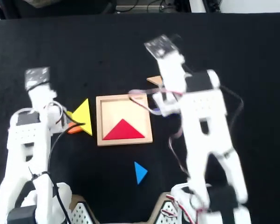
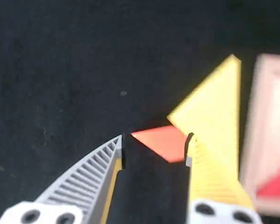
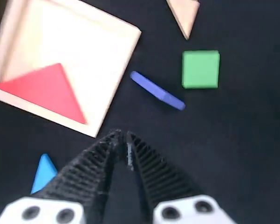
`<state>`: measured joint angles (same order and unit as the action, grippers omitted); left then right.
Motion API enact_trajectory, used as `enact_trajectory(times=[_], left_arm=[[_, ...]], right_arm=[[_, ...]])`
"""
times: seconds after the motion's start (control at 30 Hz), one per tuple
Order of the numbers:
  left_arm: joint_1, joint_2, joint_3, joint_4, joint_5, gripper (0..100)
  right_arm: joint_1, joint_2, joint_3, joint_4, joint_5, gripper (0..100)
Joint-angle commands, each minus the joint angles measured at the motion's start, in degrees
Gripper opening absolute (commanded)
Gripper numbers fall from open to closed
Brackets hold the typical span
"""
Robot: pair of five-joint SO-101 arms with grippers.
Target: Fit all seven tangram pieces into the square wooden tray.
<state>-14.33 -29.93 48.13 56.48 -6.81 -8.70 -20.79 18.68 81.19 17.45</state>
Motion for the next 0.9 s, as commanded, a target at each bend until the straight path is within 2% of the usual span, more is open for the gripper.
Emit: enact_trajectory(times=[0.0,0.1,0.23,0.37,0.6,0.73,0.87], left_arm=[[3.12,1.93,-13.23,10.99,-6.15,23],[4.79,7.21,-18.86,16.62,-3.78,23],[6.29,18.81,-21.93,20.31,5.54,23],[4.97,28.40,-24.31,17.32,10.46,23],[7.78,27.16,-26.86,13.98,15.91,24],[9.98,28.04,-26.51,10.73,20.31,28],[8.31,33.05,-27.38,8.35,23.30,27]], right_arm=[[3.52,-11.47,17.98,-12.66,0.26,1.3],[3.87,-15.16,28.62,-20.31,-0.18,1.2],[4.13,-15.34,33.98,-24.97,-4.57,1.3],[3.78,-15.34,36.53,-26.37,-5.19,1.2],[3.87,-15.34,41.19,-31.91,-4.84,1.2],[3.87,-15.34,41.19,-32.09,-4.66,1.2],[3.87,-15.34,41.45,-32.09,-4.57,1.2]])
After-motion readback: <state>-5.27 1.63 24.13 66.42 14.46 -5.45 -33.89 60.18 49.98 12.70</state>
